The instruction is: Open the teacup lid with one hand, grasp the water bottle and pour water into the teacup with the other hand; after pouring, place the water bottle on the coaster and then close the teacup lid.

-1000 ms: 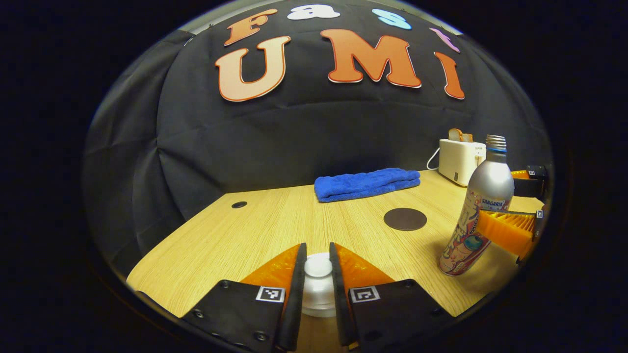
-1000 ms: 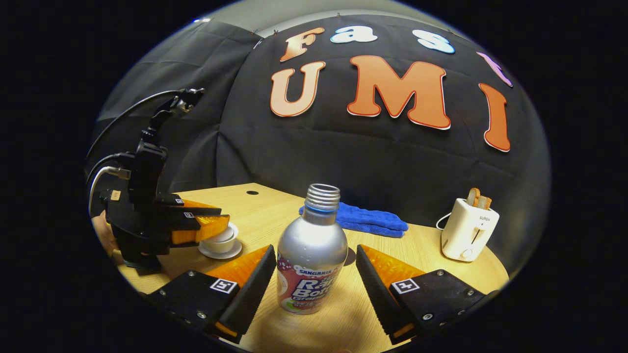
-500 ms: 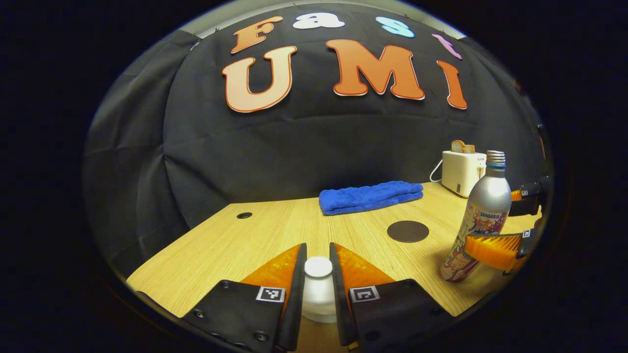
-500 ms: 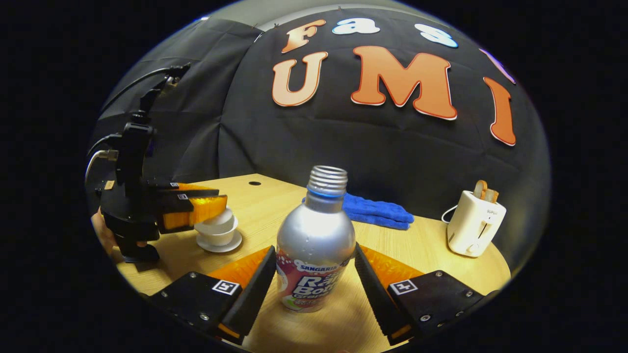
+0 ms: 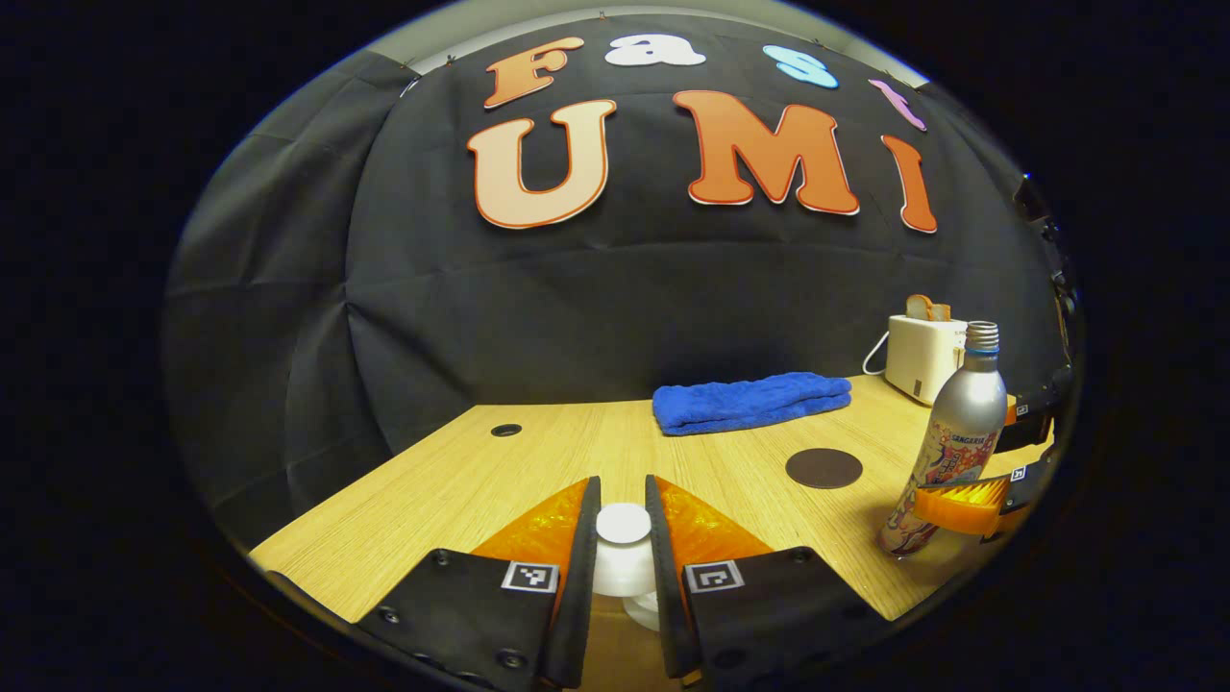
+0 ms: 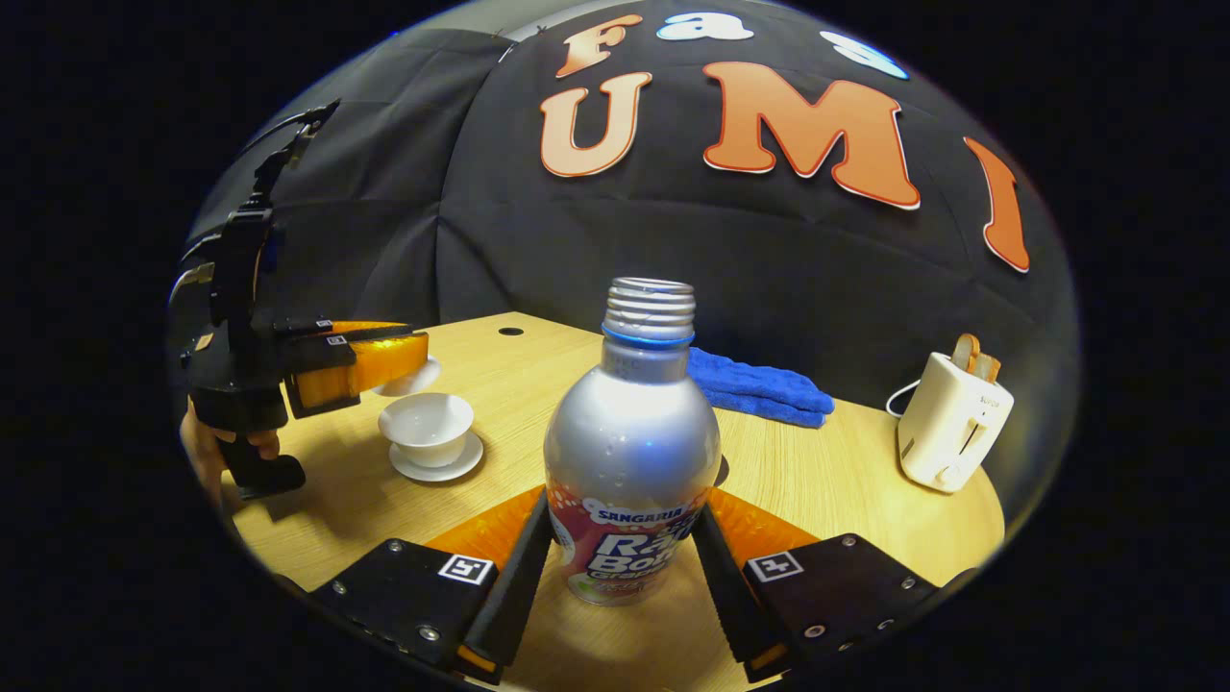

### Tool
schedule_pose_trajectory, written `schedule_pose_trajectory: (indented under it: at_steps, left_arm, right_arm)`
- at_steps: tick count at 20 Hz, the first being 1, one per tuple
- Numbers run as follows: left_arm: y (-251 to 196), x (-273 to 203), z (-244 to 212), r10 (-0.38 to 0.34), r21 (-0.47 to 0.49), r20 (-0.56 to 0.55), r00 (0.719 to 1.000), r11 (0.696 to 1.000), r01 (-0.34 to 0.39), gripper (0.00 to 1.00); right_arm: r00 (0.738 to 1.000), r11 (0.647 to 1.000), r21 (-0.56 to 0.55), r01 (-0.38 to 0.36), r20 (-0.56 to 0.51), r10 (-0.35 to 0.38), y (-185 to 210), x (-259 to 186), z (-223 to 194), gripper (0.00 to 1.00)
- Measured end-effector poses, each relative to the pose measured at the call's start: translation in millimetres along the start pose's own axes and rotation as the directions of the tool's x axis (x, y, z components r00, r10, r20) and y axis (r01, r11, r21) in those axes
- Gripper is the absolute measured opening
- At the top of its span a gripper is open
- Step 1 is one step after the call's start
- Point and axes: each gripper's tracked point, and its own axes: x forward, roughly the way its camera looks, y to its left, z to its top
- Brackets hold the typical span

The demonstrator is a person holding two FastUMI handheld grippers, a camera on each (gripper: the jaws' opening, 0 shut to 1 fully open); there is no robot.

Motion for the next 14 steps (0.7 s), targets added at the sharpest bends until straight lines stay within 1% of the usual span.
schedule_pose_trajectory:
  at_steps: [4, 8, 12, 14]
  left_arm:
    - [20.9, -5.0, 7.0, 0.040, -0.026, 0.019, 0.999, 0.999, -0.040, 0.34]
    - [41.6, -14.0, 12.3, 0.077, -0.035, 0.035, 0.996, 0.997, -0.076, 0.34]
    - [65.8, -21.3, 16.3, 0.108, -0.061, 0.040, 0.993, 0.993, -0.105, 0.34]
    - [76.8, -24.8, 16.2, 0.128, -0.064, 0.040, 0.991, 0.990, -0.125, 0.34]
  right_arm:
    - [0.999, 0.990, -0.132, 0.038, 0.015, -0.037, -9.3, 2.9, 15.6, 0.81]
    - [0.994, 0.966, -0.239, 0.104, 0.047, -0.095, -28.3, 6.3, 36.4, 0.80]
    - [0.986, 0.917, -0.366, 0.160, 0.099, -0.133, -36.2, 6.8, 58.2, 0.80]
    - [0.985, 0.896, -0.410, 0.169, 0.111, -0.135, -33.3, 9.0, 63.3, 0.80]
